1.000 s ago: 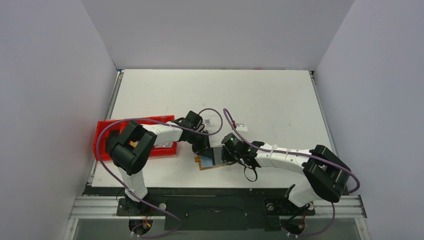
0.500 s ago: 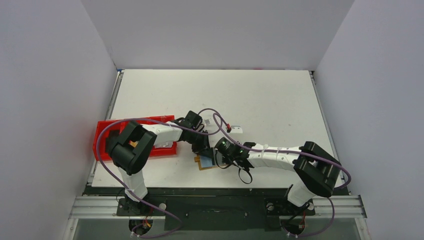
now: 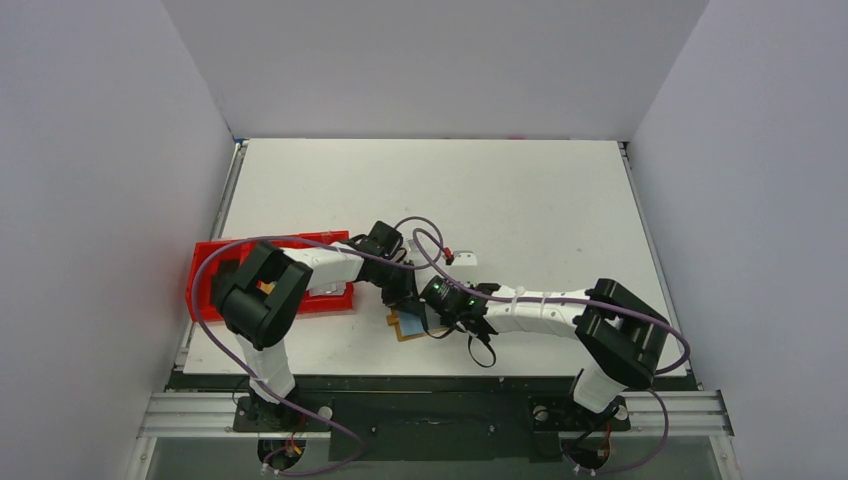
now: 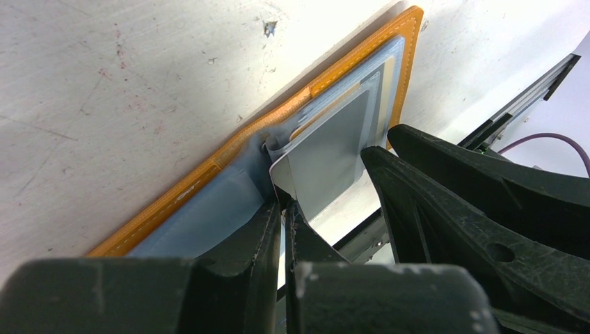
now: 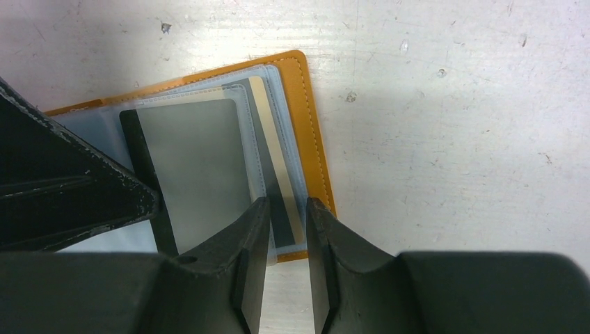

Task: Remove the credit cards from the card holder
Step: Remove the credit card from the card holder.

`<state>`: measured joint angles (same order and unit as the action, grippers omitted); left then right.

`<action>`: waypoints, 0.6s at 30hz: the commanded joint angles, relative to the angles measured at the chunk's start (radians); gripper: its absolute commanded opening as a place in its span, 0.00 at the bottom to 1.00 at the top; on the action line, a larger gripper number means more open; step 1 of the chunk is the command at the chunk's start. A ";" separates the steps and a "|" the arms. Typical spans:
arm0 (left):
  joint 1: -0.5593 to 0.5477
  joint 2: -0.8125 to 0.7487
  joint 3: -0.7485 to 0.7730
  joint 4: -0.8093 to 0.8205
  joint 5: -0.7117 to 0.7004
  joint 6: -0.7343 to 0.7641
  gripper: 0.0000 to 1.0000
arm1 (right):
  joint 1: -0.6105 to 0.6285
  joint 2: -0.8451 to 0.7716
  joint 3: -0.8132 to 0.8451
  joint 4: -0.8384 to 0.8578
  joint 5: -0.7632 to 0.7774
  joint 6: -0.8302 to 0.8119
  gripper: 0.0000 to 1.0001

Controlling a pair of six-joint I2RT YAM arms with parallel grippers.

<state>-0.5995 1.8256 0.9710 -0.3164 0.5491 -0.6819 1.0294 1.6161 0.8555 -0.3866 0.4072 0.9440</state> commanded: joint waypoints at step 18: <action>0.067 -0.032 -0.022 -0.099 -0.055 0.091 0.00 | 0.004 0.064 -0.080 -0.014 -0.040 0.053 0.23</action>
<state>-0.5579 1.8179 0.9710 -0.3538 0.5571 -0.6449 1.0302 1.6211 0.8345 -0.3176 0.4156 0.9867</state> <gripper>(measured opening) 0.018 0.230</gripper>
